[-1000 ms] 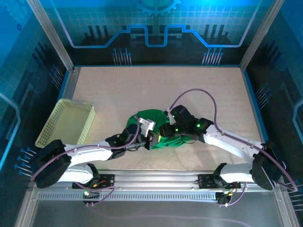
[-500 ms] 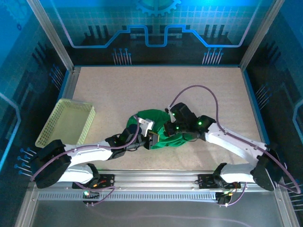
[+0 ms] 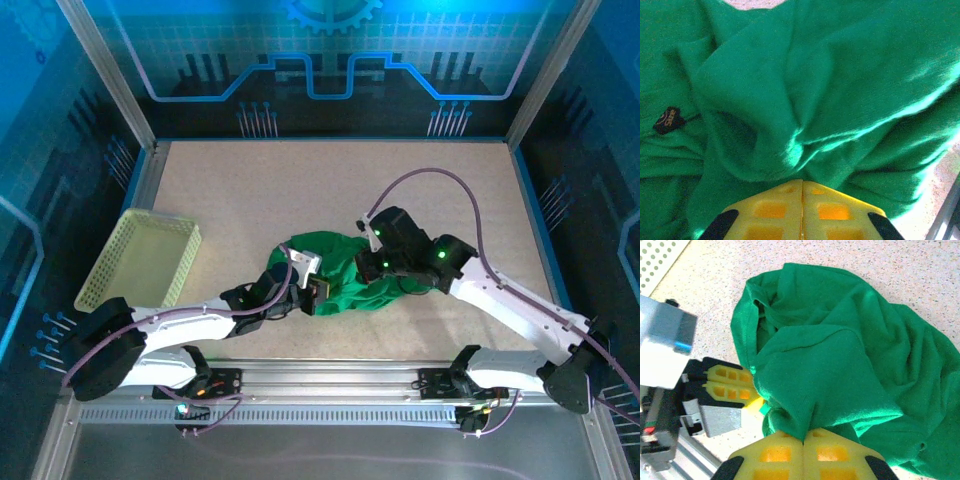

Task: Fold the inside-out t-shirt

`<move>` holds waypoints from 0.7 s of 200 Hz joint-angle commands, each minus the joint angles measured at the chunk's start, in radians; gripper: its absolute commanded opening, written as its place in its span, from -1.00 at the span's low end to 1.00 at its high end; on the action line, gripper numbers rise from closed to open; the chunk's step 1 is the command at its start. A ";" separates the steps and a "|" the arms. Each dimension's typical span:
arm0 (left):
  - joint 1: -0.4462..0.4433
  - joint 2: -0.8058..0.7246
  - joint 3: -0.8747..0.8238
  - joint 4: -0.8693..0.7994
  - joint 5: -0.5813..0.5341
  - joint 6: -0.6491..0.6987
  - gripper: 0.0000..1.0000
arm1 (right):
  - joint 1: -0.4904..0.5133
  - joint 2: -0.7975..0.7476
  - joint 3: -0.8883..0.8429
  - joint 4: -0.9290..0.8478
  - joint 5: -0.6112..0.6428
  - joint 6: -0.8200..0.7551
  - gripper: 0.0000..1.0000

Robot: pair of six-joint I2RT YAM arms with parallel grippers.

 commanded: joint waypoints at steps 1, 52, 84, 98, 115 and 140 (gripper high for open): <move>0.008 -0.047 0.038 -0.058 -0.033 0.029 -0.54 | -0.012 0.025 0.066 -0.071 -0.061 -0.018 -1.00; 0.034 -0.165 0.020 -0.069 -0.079 0.019 0.32 | 0.004 -0.013 0.065 -0.072 -0.051 -0.101 -1.00; 0.186 -0.201 -0.036 -0.019 0.053 -0.101 0.54 | -0.003 -0.092 0.006 -0.112 0.104 -0.127 -1.00; 0.198 -0.186 -0.018 -0.044 0.055 -0.102 0.63 | -0.015 -0.123 -0.032 -0.136 0.170 -0.101 -1.00; 0.198 -0.121 0.041 -0.118 0.045 -0.098 0.65 | -0.050 -0.166 -0.091 -0.168 0.235 -0.034 -1.00; 0.198 0.009 0.112 -0.183 0.060 -0.118 0.62 | -0.142 -0.240 -0.184 -0.240 0.260 0.091 -1.00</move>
